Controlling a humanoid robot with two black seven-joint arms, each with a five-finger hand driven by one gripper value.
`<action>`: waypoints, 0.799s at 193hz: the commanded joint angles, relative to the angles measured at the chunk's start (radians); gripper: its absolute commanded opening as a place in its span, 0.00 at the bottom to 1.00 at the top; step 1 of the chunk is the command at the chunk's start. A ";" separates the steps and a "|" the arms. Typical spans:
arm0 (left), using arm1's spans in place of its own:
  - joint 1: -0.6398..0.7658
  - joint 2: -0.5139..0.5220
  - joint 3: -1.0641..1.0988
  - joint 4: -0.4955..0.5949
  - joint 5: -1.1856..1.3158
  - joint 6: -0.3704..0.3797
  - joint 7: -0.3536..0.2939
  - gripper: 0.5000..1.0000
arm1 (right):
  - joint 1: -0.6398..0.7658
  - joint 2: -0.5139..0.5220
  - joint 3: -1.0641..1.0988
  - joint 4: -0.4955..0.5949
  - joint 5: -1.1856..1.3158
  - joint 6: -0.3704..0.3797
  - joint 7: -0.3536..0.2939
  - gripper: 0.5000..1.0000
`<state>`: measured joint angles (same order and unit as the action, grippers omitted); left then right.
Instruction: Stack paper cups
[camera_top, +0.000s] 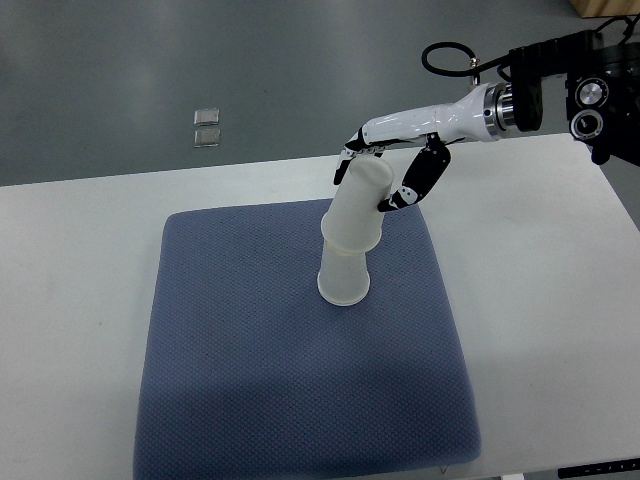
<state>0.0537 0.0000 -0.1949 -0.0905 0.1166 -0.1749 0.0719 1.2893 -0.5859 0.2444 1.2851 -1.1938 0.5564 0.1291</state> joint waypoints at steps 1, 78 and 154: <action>0.000 0.000 0.000 0.000 0.000 0.000 0.000 1.00 | 0.001 0.006 -0.014 -0.001 -0.003 0.000 -0.002 0.46; 0.000 0.000 0.000 0.000 0.000 0.000 0.000 1.00 | -0.004 0.054 -0.022 -0.035 -0.006 -0.009 -0.023 0.47; 0.000 0.000 0.000 0.000 0.000 0.000 0.000 1.00 | -0.010 0.103 -0.022 -0.047 -0.006 -0.015 -0.037 0.80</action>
<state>0.0537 0.0000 -0.1948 -0.0905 0.1166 -0.1749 0.0724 1.2785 -0.4940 0.2224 1.2378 -1.2009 0.5437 0.0917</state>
